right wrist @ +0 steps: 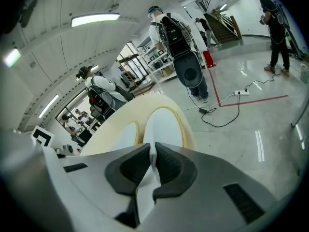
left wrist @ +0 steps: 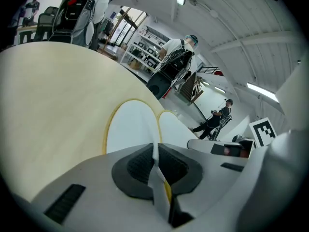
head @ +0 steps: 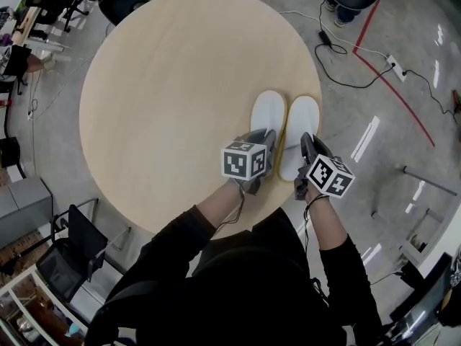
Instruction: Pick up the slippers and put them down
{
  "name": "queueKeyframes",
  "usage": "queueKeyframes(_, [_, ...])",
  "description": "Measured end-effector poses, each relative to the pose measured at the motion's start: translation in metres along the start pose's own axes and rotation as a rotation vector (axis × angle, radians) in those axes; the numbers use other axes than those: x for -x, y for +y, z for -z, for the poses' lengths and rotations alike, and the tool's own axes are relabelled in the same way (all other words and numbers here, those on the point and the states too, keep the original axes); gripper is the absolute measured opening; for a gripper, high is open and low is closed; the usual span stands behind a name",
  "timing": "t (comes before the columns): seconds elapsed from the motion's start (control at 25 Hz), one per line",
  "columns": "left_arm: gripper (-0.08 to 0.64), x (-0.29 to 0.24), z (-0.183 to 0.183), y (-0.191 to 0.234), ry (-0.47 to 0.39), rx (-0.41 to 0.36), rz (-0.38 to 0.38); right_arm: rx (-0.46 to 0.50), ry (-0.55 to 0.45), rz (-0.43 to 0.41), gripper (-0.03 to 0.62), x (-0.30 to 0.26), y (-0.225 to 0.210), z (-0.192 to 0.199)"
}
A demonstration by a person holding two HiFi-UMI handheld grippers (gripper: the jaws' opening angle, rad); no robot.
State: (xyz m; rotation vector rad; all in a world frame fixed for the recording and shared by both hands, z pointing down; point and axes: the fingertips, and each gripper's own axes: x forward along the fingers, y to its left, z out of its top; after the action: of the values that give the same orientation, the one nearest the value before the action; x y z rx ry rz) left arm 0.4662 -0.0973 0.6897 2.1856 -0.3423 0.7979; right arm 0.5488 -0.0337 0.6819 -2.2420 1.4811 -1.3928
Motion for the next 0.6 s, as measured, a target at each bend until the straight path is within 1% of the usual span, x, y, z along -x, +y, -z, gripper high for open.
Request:
queueKeyframes(0.16, [0.038, 0.024, 0.000, 0.003, -0.038, 0.013, -0.015, 0.012, -0.016, -0.029, 0.035, 0.011, 0.019, 0.001])
queueKeyframes(0.28, [0.038, 0.035, -0.003, 0.008, -0.066, 0.033, -0.037, 0.031, -0.009, -0.062, 0.035, 0.014, 0.029, -0.004])
queueKeyframes(0.48, [0.038, 0.057, -0.013, 0.011, -0.126, 0.101, -0.070, 0.062, 0.025, -0.127, 0.034, 0.015, 0.047, -0.015])
queueKeyframes(0.6, [0.038, 0.090, -0.012, 0.018, -0.177, 0.128, -0.090, 0.085, 0.048, -0.183, 0.034, 0.019, 0.077, -0.010])
